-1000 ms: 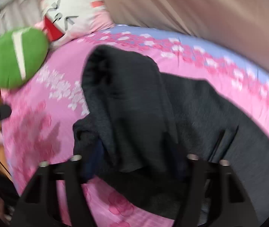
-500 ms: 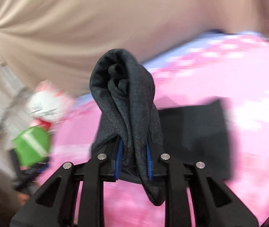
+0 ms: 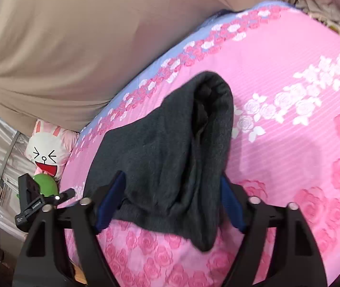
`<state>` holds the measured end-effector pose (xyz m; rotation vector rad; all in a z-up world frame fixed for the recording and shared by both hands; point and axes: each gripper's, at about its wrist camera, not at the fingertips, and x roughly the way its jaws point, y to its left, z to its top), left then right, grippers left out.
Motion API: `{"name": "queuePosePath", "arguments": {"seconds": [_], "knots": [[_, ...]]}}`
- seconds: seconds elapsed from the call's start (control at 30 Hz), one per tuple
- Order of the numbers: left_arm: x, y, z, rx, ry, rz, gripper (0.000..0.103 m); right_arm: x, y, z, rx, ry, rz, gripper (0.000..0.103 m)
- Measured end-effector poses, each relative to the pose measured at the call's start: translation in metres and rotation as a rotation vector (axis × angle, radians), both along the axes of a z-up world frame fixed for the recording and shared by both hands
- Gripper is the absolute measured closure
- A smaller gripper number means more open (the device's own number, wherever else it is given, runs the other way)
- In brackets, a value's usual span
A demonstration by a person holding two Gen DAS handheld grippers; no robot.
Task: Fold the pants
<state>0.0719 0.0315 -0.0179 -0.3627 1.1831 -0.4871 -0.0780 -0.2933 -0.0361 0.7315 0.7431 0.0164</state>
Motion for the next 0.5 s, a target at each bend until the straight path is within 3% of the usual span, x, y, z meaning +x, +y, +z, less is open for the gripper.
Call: {"name": "queuePosePath", "arguments": {"seconds": [0.03, 0.07, 0.1, 0.13, 0.2, 0.23, 0.3, 0.37, 0.43, 0.5], "knots": [[0.005, -0.008, -0.005, -0.005, 0.002, -0.013, 0.017, 0.008, 0.003, 0.001, -0.032, 0.029, -0.001, 0.078], [0.008, -0.012, -0.008, 0.013, -0.003, -0.025, 0.033, 0.015, 0.008, 0.003, -0.049, 0.037, 0.007, 0.082], [0.013, -0.016, -0.012, 0.039, 0.009, -0.036, 0.059, 0.024, 0.016, 0.014, -0.057, 0.024, 0.029, 0.084], [0.018, -0.015, -0.015, 0.016, 0.044, -0.047, 0.061, 0.030, 0.025, 0.025, -0.061, 0.005, 0.060, 0.084], [0.019, 0.004, -0.008, -0.039, 0.056, -0.001, 0.061, 0.038, 0.048, 0.059, -0.008, -0.092, 0.164, 0.084], [0.017, 0.017, 0.001, -0.033, 0.023, 0.039, 0.058, 0.041, 0.062, 0.083, 0.067, -0.184, 0.252, 0.084], [0.009, 0.045, 0.030, 0.016, -0.093, 0.124, 0.037, 0.041, 0.080, 0.120, 0.230, -0.351, 0.413, 0.085], [0.000, 0.069, 0.054, 0.042, -0.184, 0.199, 0.026, 0.041, 0.082, 0.130, 0.297, -0.419, 0.465, 0.085], [-0.008, 0.087, 0.070, 0.068, -0.248, 0.252, 0.023, 0.038, 0.069, 0.114, 0.145, -0.336, 0.352, 0.085], [-0.012, 0.095, 0.075, 0.095, -0.278, 0.268, 0.021, 0.037, 0.047, 0.070, 0.011, -0.153, 0.204, 0.084]]}}
